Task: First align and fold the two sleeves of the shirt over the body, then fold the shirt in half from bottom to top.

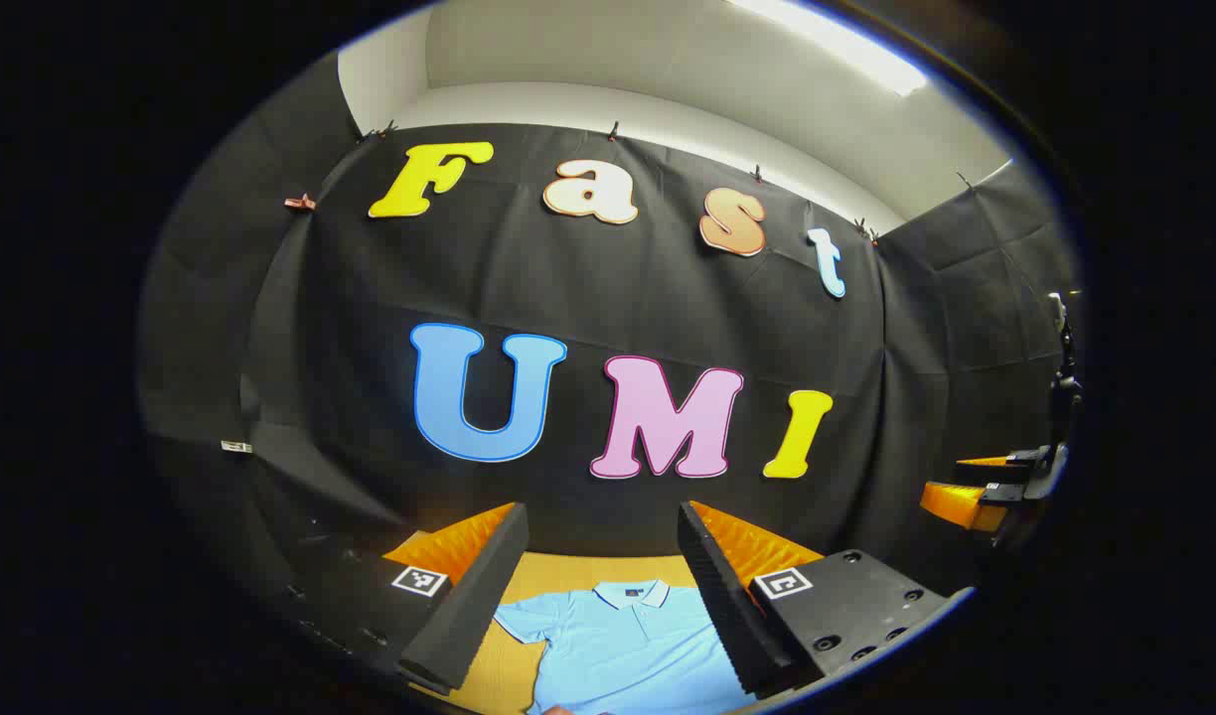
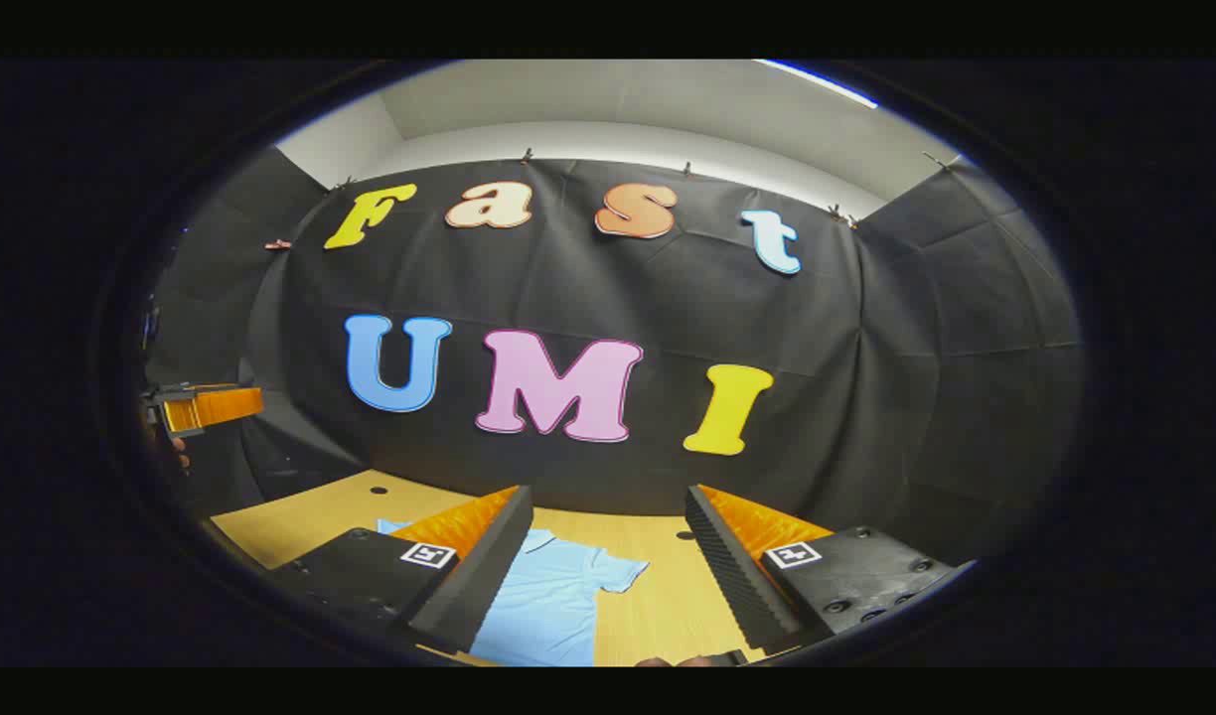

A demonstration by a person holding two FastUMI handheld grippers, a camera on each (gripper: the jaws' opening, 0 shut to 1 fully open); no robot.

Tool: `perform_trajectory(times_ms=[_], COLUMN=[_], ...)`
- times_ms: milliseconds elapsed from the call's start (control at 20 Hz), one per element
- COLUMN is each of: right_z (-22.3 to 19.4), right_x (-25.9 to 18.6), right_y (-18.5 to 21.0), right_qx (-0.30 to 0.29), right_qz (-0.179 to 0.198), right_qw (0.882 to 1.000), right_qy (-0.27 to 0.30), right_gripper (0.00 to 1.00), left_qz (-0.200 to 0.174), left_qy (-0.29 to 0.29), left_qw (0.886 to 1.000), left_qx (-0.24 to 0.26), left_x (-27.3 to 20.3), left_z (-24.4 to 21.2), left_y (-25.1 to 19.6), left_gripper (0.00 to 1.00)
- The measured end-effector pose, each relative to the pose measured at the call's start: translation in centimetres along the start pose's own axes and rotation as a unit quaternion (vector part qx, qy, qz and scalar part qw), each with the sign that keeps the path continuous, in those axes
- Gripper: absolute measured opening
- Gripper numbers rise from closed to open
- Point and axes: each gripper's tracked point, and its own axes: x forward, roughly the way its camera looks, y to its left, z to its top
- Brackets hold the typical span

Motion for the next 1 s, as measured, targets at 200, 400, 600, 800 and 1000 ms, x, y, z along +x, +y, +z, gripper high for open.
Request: perform_trajectory(times_ms=[200,400,600,800,1000], right_z=[0.4,0.6,0.3,0.2,-0.2], right_x=[0.3,0.6,0.7,0.5,1.2], right_y=[0.4,0.4,0.6,0.5,0.2], right_qx=[0.005,0.004,0.007,0.004,0.002], right_qz=[0.003,0.002,0.003,0.001,0.004], right_qw=[1.0,1.0,1.0,1.0,1.0], right_qy=[-0.004,-0.006,-0.001,0.002,0.011], right_gripper=[0.99,0.99,0.97,0.97,0.97], left_qz=[0.006,0.013,0.013,0.011,0.007], left_qy=[-0.003,-0.003,0.005,0.004,0.008], left_qw=[1.0,1.0,1.0,1.0,1.0], left_qx=[0.008,0.005,0.006,0.003,0.001], left_x=[-0.7,-1.0,-1.1,-0.8,-0.7], left_z=[0.5,0.8,0.4,0.6,0.3], left_y=[0.9,1.6,1.8,1.9,2.1], left_gripper=[0.96,0.96,0.96,0.96,0.96])
